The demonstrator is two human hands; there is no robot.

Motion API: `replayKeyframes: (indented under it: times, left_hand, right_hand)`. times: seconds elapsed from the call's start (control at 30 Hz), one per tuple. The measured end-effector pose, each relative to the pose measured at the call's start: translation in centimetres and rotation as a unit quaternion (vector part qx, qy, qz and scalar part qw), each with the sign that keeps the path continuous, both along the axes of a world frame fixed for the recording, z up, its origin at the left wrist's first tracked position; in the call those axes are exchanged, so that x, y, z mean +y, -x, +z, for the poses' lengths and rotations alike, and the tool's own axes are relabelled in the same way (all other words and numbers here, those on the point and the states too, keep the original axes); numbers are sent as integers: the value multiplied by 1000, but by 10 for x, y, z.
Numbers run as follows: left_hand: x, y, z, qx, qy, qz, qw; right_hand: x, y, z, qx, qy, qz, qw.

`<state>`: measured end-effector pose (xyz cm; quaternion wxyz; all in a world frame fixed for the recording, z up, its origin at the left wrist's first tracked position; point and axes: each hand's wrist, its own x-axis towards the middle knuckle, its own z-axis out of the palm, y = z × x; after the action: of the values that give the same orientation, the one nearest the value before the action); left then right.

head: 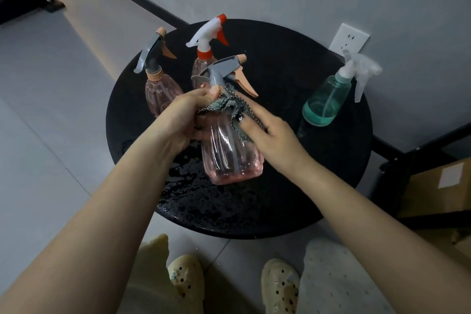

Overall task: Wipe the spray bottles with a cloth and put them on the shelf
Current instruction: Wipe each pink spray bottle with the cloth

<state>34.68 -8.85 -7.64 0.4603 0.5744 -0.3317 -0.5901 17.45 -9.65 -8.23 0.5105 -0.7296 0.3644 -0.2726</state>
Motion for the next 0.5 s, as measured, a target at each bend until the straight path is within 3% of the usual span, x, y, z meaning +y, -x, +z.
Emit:
replayKeyframes:
  times: [0.33,0.5]
  left_hand:
    - [-1,-11,13,33,16,101,994]
    - [0,3,9,15,10,42,999]
  right_hand:
    - [22,27,-5,22,159,63,985]
    - [14,18,4,24,104,44,993]
